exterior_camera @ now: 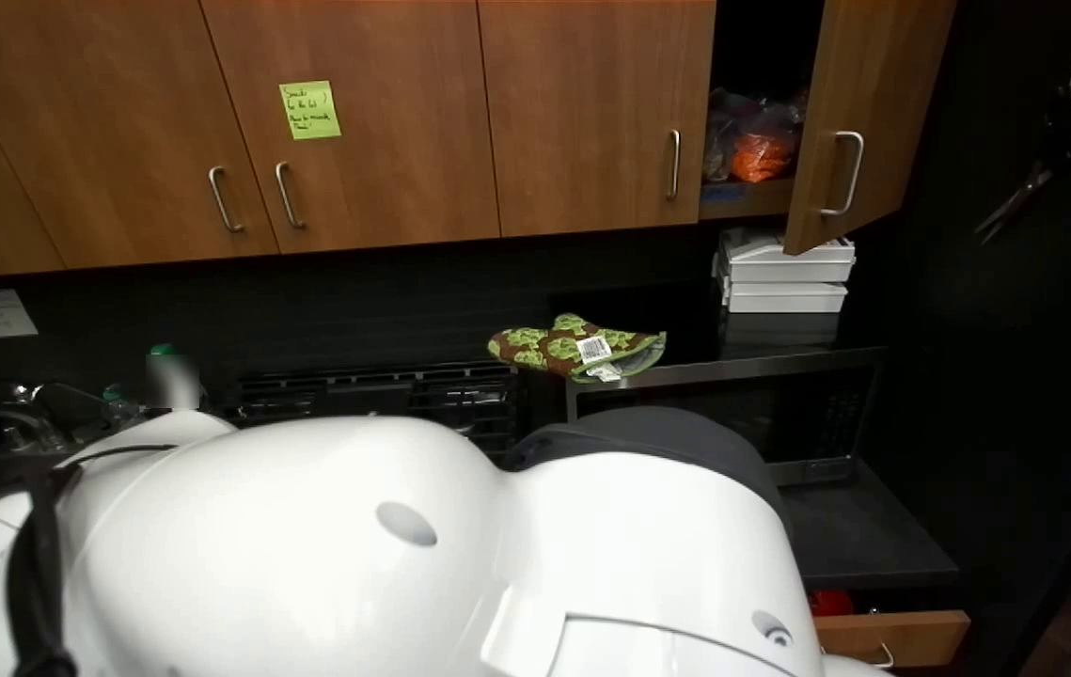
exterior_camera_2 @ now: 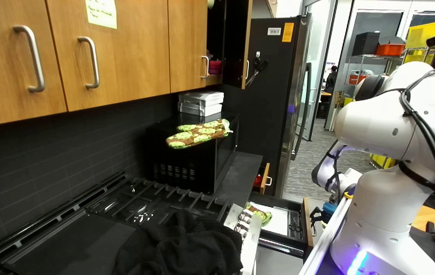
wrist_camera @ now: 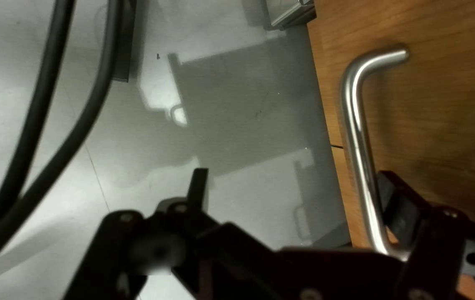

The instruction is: Pull the top drawer to open it

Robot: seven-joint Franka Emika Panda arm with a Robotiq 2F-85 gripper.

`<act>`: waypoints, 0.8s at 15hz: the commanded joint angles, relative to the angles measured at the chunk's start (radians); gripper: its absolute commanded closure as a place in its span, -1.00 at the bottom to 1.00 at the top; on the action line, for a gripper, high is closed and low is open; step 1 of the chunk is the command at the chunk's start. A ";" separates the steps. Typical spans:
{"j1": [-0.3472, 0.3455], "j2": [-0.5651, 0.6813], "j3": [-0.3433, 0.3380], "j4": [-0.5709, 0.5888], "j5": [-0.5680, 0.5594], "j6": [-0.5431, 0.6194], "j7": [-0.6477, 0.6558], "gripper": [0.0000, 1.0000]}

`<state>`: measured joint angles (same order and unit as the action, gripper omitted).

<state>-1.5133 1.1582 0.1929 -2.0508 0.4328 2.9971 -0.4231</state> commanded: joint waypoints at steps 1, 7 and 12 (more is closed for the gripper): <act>-0.081 -0.071 0.087 -0.111 -0.105 0.055 -0.005 -1.00; -0.130 -0.117 0.088 -0.200 -0.019 0.139 -0.169 -1.00; -0.027 0.004 0.011 -0.005 -0.090 0.007 0.068 -1.00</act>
<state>-1.5133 1.1582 0.1926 -2.0503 0.4328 2.9954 -0.4233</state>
